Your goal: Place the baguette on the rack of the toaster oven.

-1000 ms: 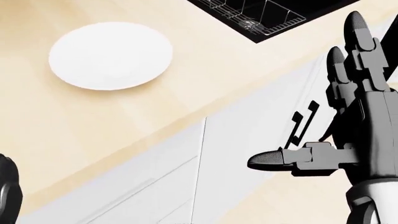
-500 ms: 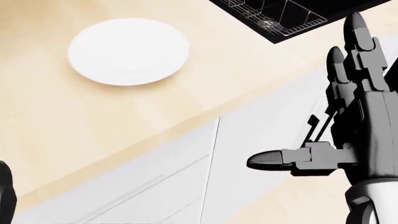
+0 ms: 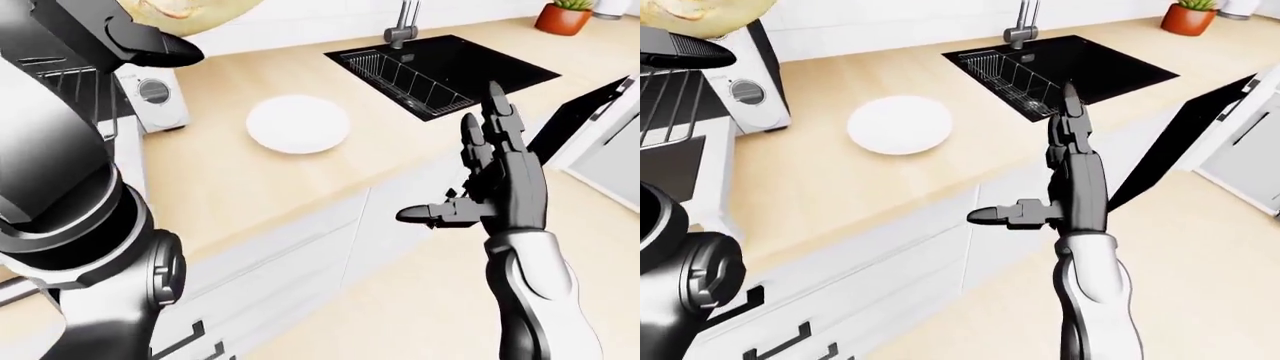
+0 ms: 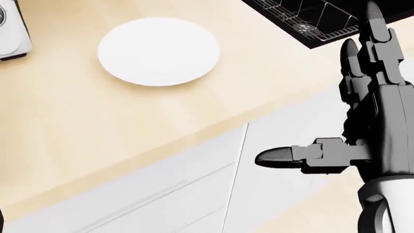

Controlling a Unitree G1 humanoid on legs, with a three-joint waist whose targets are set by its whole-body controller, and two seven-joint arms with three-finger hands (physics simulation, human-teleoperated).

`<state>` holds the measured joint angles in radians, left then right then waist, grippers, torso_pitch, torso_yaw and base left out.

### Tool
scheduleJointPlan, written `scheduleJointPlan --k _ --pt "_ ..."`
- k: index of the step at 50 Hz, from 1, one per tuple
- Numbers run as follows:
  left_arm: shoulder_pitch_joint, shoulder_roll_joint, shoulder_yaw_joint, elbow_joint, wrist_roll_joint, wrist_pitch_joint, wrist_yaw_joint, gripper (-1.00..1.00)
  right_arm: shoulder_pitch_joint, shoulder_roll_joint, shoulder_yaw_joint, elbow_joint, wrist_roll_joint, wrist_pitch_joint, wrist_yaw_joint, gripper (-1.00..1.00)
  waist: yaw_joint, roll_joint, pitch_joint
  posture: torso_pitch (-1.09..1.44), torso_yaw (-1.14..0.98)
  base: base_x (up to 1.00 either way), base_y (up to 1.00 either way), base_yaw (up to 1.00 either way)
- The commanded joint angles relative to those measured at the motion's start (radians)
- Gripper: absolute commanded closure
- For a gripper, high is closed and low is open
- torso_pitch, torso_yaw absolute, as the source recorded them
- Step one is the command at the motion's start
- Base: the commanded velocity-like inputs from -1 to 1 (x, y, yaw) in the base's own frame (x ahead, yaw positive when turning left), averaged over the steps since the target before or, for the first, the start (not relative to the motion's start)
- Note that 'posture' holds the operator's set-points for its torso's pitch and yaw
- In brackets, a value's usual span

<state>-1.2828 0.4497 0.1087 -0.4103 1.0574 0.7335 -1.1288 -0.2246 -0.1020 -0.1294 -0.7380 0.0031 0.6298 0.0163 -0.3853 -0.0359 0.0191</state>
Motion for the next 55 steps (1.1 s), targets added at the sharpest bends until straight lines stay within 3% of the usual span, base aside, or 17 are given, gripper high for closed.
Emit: scheduleJointPlan --k 1,16,24,35,41,55 --pt "-0.017 0.014 0.011 -0.022 -0.003 -0.003 0.023 1.00 -0.020 -0.005 -0.004 -0.025 -0.006 -0.031 -0.004 -1.00 0.004 0.005 -0.023 0.00 -0.15 0.00 0.00 0.00" --pt "0.100 0.125 0.060 -0.062 -0.032 -0.043 0.042 1.00 -0.008 0.001 0.001 -0.007 -0.016 -0.047 0.003 -1.00 0.090 0.013 -0.013 0.00 -0.08 0.00 0.00 0.00" --pt "0.134 0.157 0.070 -0.060 -0.032 -0.084 0.055 1.00 0.007 0.003 -0.002 -0.006 -0.015 -0.055 0.009 -1.00 0.161 0.012 -0.003 0.00 -0.04 0.00 0.00 0.00" --pt "0.153 0.141 0.074 -0.058 -0.044 -0.113 0.086 1.00 0.006 0.004 -0.001 0.002 -0.028 -0.064 0.009 -1.00 0.294 0.010 0.013 0.00 0.00 0.00 0.00 0.00" --pt "0.160 0.135 0.071 -0.055 -0.055 -0.117 0.102 1.00 -0.045 -0.020 -0.013 -0.081 -0.035 0.017 0.008 -1.00 0.352 0.010 0.016 0.00 0.00 0.00 0.00 0.00" --pt "0.139 0.105 0.054 -0.002 -0.074 -0.149 0.139 1.00 -0.082 -0.034 -0.028 -0.119 -0.036 0.066 0.004 -1.00 0.396 0.008 0.018 0.00 0.00 0.00 0.00 0.00"
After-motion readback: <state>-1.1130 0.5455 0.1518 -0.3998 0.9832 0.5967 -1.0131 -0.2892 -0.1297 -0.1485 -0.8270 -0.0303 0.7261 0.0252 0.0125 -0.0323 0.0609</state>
